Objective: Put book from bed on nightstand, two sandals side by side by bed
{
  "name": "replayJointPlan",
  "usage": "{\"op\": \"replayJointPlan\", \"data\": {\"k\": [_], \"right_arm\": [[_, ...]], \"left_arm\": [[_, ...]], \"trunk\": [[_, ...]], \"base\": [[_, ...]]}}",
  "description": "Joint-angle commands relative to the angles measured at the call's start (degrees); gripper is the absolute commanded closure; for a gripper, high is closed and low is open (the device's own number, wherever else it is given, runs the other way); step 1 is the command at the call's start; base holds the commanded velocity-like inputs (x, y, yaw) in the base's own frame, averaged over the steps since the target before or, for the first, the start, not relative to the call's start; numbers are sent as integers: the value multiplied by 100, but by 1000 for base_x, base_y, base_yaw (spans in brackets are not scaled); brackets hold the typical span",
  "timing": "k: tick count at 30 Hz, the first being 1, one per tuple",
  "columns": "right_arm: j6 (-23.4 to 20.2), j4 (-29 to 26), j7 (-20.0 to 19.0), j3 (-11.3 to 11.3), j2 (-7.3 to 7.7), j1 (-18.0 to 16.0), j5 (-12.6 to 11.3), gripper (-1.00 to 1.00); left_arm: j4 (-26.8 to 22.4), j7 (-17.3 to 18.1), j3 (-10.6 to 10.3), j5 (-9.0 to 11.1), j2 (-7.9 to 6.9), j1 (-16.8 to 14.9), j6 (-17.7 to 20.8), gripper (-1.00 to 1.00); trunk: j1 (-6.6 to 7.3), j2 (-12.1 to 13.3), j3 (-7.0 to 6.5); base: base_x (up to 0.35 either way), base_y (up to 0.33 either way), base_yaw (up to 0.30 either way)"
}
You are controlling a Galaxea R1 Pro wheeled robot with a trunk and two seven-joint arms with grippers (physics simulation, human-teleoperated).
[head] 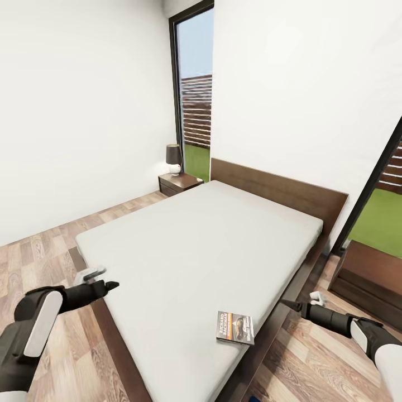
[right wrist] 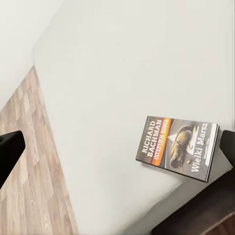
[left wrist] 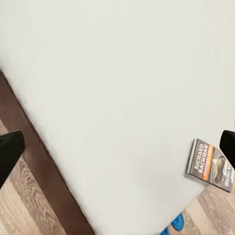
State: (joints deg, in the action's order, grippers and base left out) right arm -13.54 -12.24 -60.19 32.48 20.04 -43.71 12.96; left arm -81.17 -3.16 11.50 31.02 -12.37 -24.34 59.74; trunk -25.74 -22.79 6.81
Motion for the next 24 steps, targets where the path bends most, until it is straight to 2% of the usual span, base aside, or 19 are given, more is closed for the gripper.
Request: {"op": "replayJointPlan", "data": {"k": [1, 6, 10, 12, 15, 16, 17, 18, 19, 21, 24], "right_arm": [[-52, -13, -24, 50, 7, -6, 42, -100], [-52, -34, -17, 55, 29, -6, 41, -100], [-52, -57, -13, 67, 48, -6, 40, -100], [-52, -86, -12, 75, 53, -6, 40, -100], [-53, -159, -11, 85, 60, -6, 37, -100], [-53, -159, -11, 85, 60, -6, 37, -100], [-53, -186, -11, 88, 62, -6, 36, -100], [-53, -234, -9, 93, 78, -6, 34, -100], [-53, -234, -9, 93, 78, -6, 34, -100], [-53, -277, -8, 97, 114, -6, 33, -100], [-53, -295, -6, 98, 133, -6, 32, -100]], "left_arm": [[57, -129, 65, 88, -54, 61, 26, -100], [291, -414, 167, 81, -168, 232, 26, -100], [701, -798, 227, 8, -252, 382, 26, -100], [932, -969, 239, -154, -273, 421, -15, -100], [1293, -1127, 244, -537, -275, 456, -190, -100], [1293, -1127, 244, -537, -275, 456, -190, -100], [1418, -1158, 243, -674, -270, 463, -271, -100], [1692, -1208, 242, -924, -259, 473, -445, -100], [1692, -1208, 242, -924, -259, 473, -445, -100], [2148, -1253, 240, -1196, -246, 482, -702, -100], [2466, -1274, 240, -1303, -240, 484, -866, -100]], "trunk": [[-4, -13, 12], [-4, -13, 12], [-4, -13, 12], [-4, -13, 12], [-4, -13, 12], [-4, -13, 12], [-4, -13, 12], [-4, -13, 12], [-4, -13, 12], [-4, -13, 12], [-4, -13, 12]], "base": [[0, 0, 0], [0, 0, 0], [0, 0, 0], [0, 0, 0], [0, 0, 0], [0, 0, 0], [0, 0, 0], [0, 0, 0], [0, 0, 0], [0, 0, 0], [0, 0, 0]]}}
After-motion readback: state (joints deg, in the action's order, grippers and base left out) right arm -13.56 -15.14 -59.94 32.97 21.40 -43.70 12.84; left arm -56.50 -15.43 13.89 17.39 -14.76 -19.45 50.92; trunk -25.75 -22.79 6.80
